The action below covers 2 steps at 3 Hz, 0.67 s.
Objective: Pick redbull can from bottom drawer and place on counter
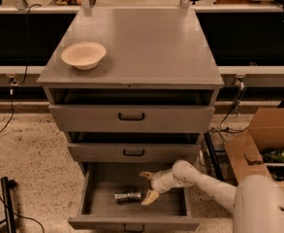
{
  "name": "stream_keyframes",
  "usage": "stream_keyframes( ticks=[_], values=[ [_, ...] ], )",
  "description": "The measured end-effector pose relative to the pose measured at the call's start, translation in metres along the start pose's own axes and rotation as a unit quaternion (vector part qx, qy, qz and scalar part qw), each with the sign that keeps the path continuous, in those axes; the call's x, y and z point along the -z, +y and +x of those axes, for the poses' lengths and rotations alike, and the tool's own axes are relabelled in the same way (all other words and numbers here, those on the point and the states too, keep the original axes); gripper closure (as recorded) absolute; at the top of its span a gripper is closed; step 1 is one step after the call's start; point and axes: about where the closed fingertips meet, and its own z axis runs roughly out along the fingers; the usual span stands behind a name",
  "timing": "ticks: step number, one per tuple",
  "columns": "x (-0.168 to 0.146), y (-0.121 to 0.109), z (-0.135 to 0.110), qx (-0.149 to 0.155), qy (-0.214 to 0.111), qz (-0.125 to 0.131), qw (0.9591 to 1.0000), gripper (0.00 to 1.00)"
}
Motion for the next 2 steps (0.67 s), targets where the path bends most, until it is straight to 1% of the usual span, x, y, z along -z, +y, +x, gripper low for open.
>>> stream_keyframes(
  ticks=[1, 2],
  values=[
    [-0.022, -0.014, 0.016, 0.008, -0.012, 0.005, 0.9999, 0.21],
    [-0.051, -0.024, 0.032, -0.002, -0.023, 0.004, 0.9997, 0.21]
  ],
)
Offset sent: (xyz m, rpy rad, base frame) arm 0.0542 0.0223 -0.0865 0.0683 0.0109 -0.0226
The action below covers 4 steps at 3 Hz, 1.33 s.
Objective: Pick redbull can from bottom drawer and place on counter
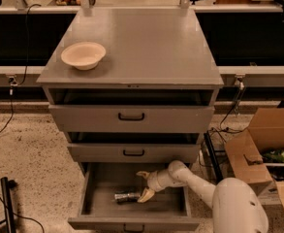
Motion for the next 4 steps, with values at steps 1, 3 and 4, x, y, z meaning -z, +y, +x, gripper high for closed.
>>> stream_keyframes(
  ticks=[1, 3, 4],
  values=[
    [-0.018, -0.004, 0.012, -0.004, 0.006, 0.015, 0.9999, 0.23],
    [-0.033, 0.0, 0.023, -0.015, 0.024, 0.065, 0.9975, 0.24],
    [-0.036, 0.004, 0.027, -0.029, 0.037, 0.063, 0.9969, 0.4]
  ],
)
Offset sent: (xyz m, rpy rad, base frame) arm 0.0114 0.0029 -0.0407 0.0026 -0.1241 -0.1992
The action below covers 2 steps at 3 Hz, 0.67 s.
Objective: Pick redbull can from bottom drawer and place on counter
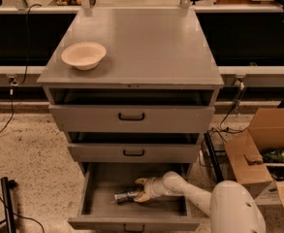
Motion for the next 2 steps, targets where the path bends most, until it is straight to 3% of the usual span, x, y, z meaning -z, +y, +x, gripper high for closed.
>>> stream_keyframes(
  ticks=[1, 2],
  values=[
    [-0.0019, 0.0028, 0.0036, -0.01, 0.022, -0.006, 0.9997, 0.63],
    [0.0031, 0.0053, -0.0033, -0.026, 0.011, -0.012, 0.9995, 0.87]
  ],
)
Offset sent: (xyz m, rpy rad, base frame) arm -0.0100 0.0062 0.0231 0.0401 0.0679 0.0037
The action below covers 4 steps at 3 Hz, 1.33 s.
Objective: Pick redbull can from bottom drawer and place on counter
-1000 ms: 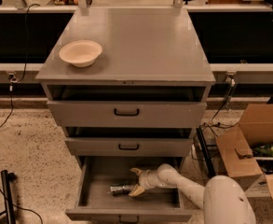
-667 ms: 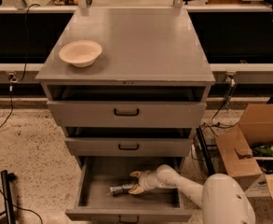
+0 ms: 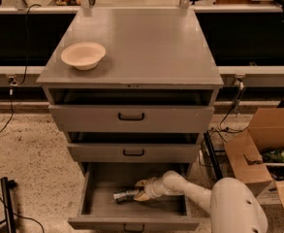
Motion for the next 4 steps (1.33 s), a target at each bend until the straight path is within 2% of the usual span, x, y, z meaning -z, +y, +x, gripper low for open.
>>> stream_keyframes(
  ticks=[1, 2, 3, 4],
  values=[
    [0.015, 0.0, -0.032, -0.008, -0.071, -0.008, 0.9974, 1.0],
    [0.052, 0.018, -0.108, 0.067, -0.169, -0.042, 0.9824, 1.0],
    [0.085, 0.073, -0.183, 0.147, -0.23, -0.103, 0.9565, 1.0],
    [0.112, 0.112, -0.236, 0.202, -0.232, -0.135, 0.9419, 1.0]
  ],
)
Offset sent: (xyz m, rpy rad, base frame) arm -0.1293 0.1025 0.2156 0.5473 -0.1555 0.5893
